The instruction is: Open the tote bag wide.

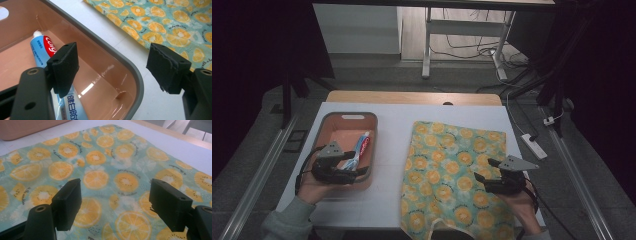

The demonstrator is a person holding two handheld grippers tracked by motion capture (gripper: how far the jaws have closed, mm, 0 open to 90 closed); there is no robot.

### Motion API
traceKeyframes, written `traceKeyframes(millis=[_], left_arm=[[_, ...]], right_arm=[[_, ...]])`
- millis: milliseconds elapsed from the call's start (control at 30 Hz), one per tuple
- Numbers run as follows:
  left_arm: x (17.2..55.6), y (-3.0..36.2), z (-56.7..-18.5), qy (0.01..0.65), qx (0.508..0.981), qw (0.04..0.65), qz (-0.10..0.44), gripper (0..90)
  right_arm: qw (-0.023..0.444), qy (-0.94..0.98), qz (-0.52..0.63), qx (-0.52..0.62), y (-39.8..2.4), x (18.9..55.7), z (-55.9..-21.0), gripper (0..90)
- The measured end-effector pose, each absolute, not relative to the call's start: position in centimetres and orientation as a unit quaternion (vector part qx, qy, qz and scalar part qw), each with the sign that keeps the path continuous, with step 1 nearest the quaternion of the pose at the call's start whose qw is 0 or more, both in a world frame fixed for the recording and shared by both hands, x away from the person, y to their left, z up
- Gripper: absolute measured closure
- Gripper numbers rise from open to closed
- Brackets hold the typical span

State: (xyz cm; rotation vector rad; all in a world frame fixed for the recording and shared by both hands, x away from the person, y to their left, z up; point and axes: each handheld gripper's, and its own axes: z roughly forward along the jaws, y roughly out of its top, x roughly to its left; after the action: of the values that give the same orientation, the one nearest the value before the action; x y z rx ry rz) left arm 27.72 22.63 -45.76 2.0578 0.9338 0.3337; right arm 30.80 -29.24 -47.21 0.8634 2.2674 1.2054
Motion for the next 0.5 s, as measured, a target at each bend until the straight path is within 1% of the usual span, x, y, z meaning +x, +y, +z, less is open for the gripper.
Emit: traceKeyframes(millis=[500], left_arm=[[27.7,22.08,-45.5,0.364,0.824,0.413,0.134,25.7]], right_arm=[[0.214,0.819,0.43,0.314,-29.24,30.88,-47.41,26.6]])
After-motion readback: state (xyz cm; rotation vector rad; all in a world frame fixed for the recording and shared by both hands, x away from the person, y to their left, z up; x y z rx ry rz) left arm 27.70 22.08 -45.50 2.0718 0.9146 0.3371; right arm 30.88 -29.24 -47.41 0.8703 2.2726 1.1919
